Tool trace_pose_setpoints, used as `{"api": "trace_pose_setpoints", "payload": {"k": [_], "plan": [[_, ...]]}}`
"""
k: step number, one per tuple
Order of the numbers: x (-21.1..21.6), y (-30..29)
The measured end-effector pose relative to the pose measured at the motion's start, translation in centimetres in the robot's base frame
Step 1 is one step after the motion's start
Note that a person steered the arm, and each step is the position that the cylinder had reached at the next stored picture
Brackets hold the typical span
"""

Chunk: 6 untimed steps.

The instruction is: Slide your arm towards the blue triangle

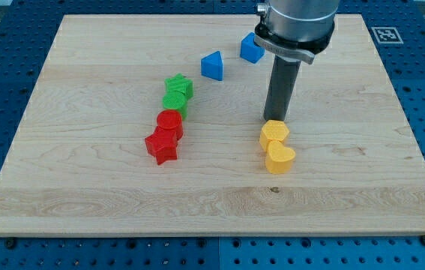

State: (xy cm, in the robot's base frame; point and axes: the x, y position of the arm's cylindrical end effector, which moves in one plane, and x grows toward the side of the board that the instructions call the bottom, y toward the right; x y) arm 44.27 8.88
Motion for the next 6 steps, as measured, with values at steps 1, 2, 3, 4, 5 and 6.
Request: {"api": "trace_pose_setpoints", "payload": {"k": [1, 2, 3, 4, 5, 6], "plan": [[-2.5, -1.8], [-3.4, -5.2], [-6.3, -9.2], [-8.5, -11.4], [-9.7, -14.3], [-12.6, -16.0]]}}
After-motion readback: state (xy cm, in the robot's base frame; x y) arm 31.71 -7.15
